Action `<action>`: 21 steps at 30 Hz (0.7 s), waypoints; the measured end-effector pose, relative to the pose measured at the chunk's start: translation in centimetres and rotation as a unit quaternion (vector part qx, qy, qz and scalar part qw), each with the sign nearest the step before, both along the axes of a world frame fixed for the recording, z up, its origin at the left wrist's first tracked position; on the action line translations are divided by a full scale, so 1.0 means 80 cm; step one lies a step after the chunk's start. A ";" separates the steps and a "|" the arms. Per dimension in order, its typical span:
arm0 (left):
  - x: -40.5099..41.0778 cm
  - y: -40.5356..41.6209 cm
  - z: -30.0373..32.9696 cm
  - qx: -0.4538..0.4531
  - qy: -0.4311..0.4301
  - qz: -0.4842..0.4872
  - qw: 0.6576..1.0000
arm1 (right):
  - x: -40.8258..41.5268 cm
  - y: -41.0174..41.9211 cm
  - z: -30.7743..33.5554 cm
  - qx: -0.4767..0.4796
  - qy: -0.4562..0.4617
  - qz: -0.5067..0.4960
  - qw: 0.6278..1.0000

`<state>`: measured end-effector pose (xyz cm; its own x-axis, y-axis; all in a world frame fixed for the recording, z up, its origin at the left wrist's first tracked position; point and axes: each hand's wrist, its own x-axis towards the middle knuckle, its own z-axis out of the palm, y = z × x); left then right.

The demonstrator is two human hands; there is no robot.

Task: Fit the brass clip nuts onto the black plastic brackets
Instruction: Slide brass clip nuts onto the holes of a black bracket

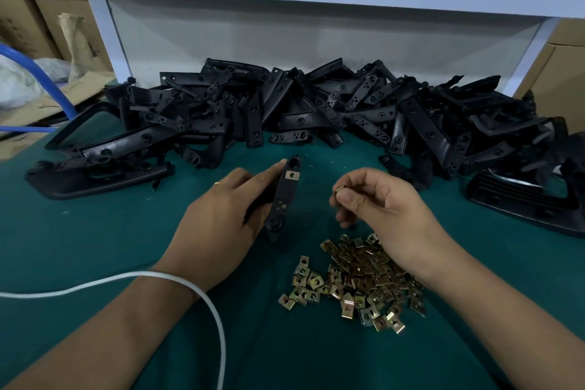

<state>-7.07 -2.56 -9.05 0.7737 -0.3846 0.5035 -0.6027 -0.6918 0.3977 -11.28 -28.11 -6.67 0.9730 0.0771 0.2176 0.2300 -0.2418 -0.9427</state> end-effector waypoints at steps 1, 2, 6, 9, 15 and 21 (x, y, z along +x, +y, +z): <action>0.000 0.000 0.000 0.001 -0.001 0.000 1.000 | 0.000 0.000 -0.001 -0.011 -0.001 -0.001 1.000; 0.000 0.000 0.000 0.001 -0.002 -0.001 1.000 | -0.001 0.000 -0.002 -0.022 -0.003 0.000 1.000; -0.002 0.000 0.003 0.001 -0.003 -0.006 1.000 | -0.004 0.001 -0.003 -0.065 -0.017 0.006 0.998; -0.003 -0.001 0.004 0.003 -0.002 -0.006 1.000 | -0.005 0.002 -0.002 -0.108 -0.022 0.012 0.994; -0.006 -0.002 0.007 0.000 0.003 -0.011 1.000 | -0.005 0.006 0.001 -0.041 -0.031 0.014 0.999; -0.017 -0.016 0.016 -0.103 -0.023 0.036 0.994 | -0.015 0.021 0.003 -0.081 -0.052 0.006 0.995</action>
<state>-8.45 -3.80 -7.73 0.7694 -0.2138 0.6019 -0.5755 -0.6408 0.5081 -12.50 -26.46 -6.41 0.9449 0.1304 0.3004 0.3275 -0.3863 -0.8623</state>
